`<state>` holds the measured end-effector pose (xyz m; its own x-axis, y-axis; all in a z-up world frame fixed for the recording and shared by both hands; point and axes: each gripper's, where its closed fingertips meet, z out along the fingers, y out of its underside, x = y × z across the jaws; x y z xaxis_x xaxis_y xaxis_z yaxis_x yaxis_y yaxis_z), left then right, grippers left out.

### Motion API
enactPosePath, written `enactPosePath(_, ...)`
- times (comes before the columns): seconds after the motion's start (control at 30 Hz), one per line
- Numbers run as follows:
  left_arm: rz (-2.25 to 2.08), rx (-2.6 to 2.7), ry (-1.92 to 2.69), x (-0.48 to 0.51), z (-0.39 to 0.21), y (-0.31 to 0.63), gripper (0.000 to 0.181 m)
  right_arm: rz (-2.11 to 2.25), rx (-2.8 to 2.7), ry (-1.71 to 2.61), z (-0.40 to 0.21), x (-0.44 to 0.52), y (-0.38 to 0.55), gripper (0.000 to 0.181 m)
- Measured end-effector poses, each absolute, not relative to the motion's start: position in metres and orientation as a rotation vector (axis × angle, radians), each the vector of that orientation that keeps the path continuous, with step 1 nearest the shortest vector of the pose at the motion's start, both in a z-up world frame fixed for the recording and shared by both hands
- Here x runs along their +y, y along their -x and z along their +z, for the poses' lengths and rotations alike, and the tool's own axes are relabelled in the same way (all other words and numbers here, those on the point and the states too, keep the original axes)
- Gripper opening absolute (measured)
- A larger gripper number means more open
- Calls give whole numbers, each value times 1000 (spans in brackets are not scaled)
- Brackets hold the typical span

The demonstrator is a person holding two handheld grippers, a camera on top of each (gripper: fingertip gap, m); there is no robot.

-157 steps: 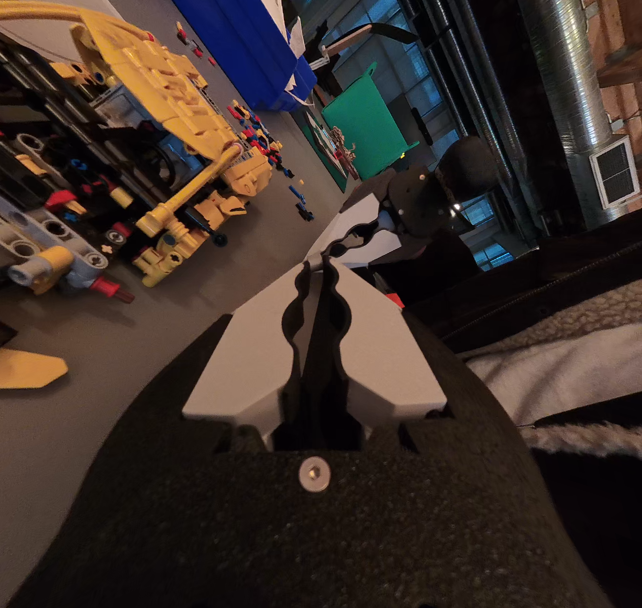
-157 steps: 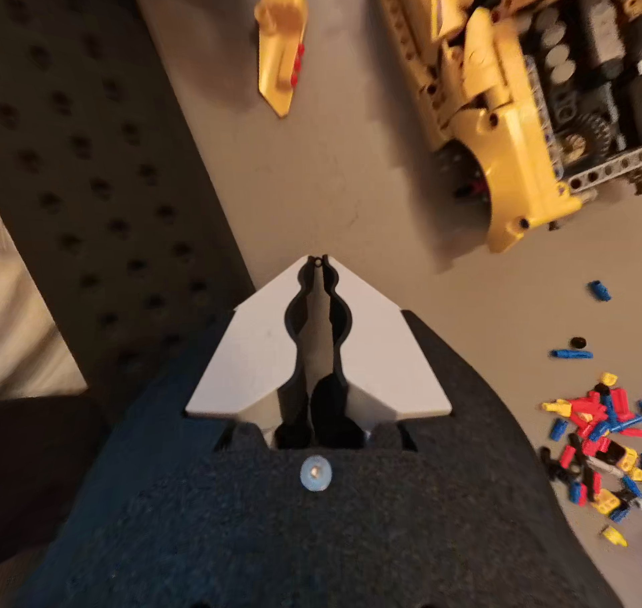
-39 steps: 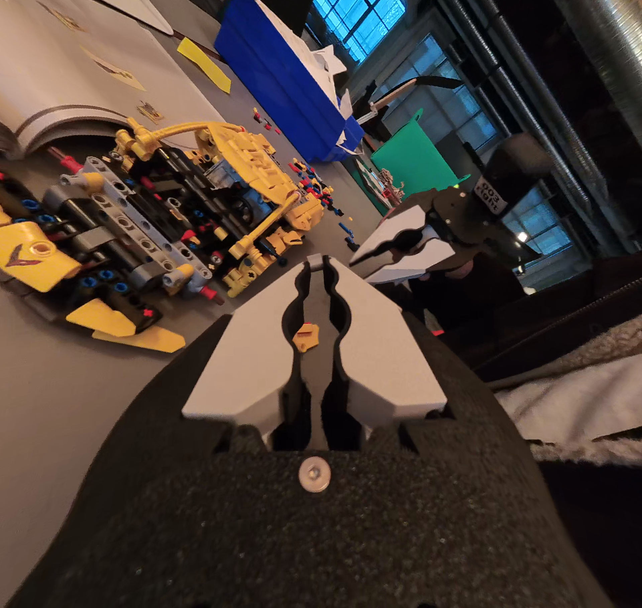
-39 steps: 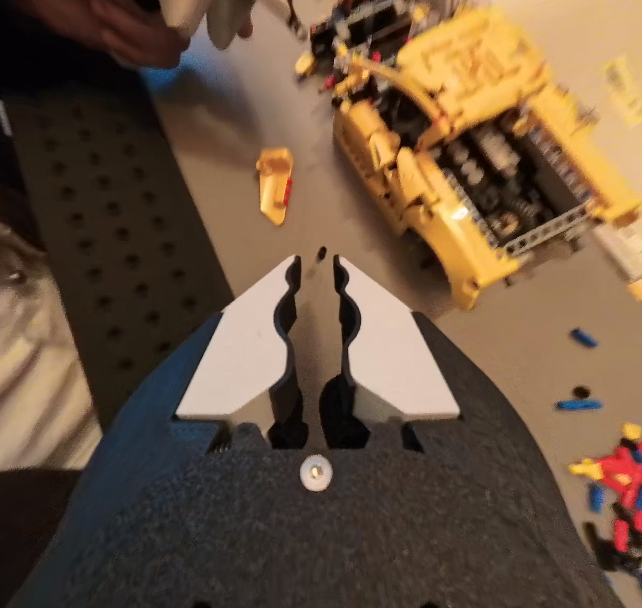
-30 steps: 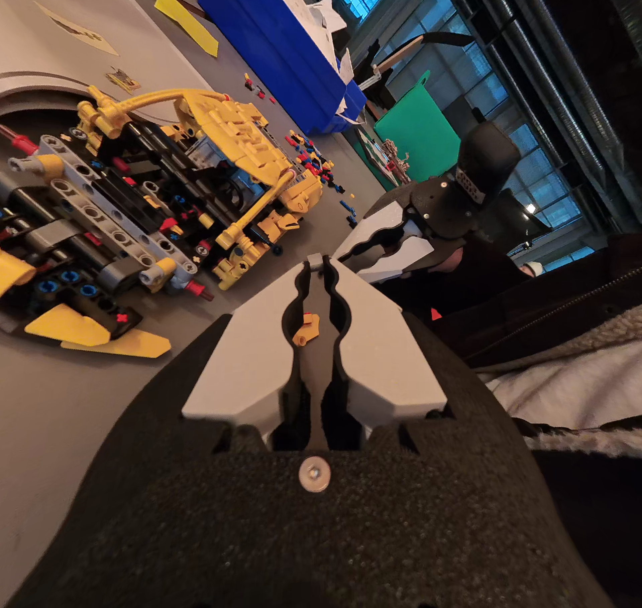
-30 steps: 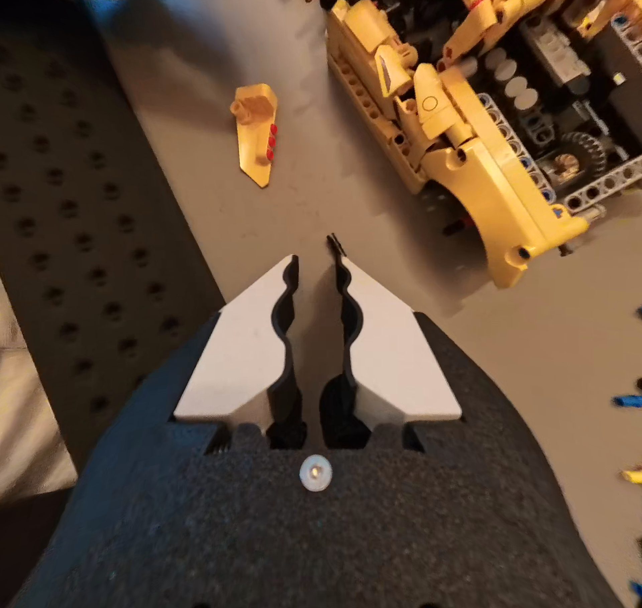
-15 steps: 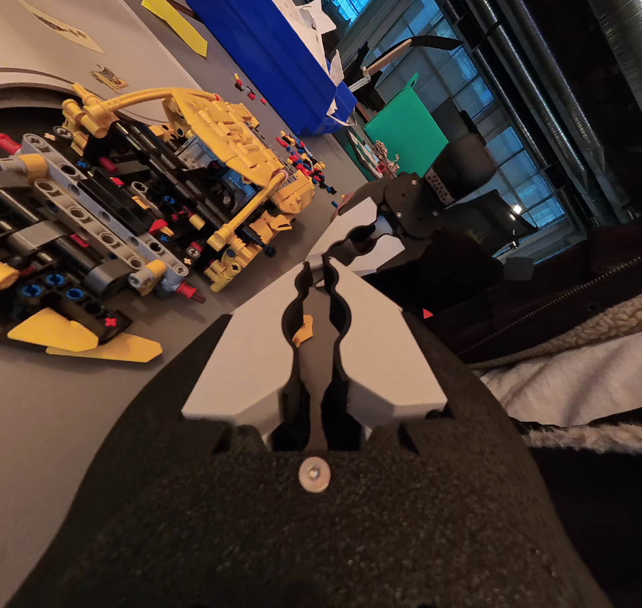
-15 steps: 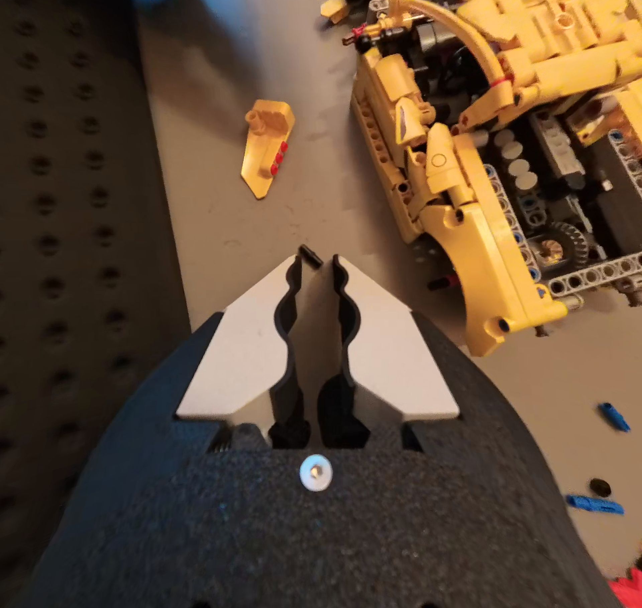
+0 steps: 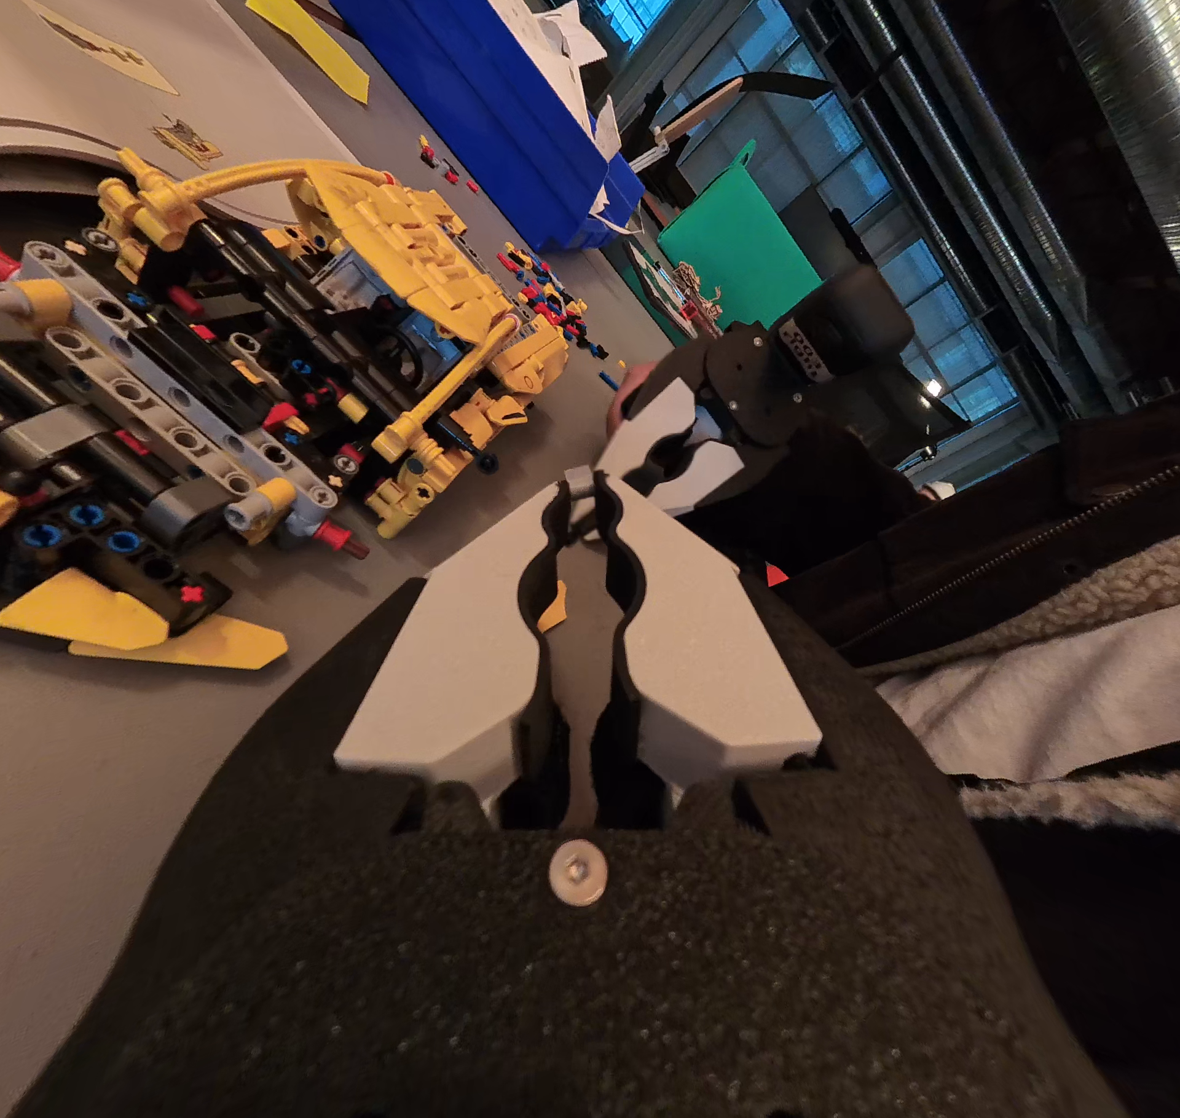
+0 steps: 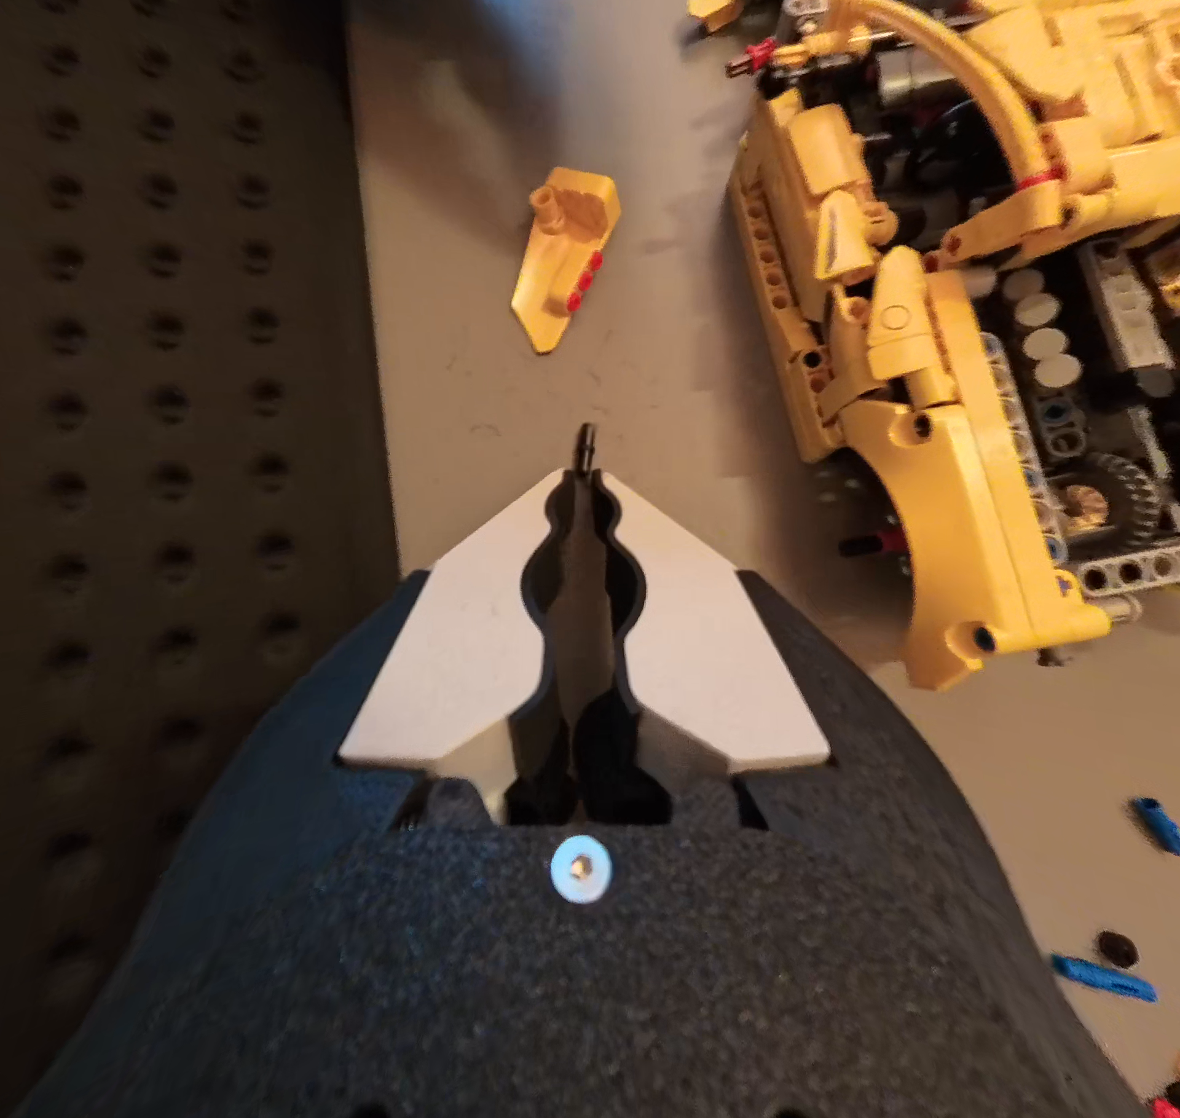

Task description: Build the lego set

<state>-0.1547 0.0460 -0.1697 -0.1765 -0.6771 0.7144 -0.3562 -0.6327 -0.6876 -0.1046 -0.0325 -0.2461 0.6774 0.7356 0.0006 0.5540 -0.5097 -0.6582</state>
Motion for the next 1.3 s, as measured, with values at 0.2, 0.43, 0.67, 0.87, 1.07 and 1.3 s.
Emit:
enactPosePath(0.2, -1911, 1174, 1837, 48, -168, 155, 7, 381, -940, 2261, -243, -38, 106, 10)
enactPosePath(0.43, -1915, 1175, 1836, 47, -168, 155, 7, 328, -777, 2349, -246, -32, 111, 22)
enactPosePath(0.67, -1913, 1196, 1827, 44, -167, 155, 7, 104, -700, 2322, -247, -23, 101, 0)
enactPosePath(0.87, -1919, 1181, 1821, 46, -166, 156, 7, 196, -635, 2331, -240, -22, 106, 13)
enactPosePath(1.07, -1924, 1182, 1817, 45, -165, 156, 7, 116, -776, 2269, -239, -16, 102, 19)
enactPosePath(1.3, -1936, 1185, 1810, 44, -164, 157, 7, 430, -947, 2194, -245, -14, 108, 24)
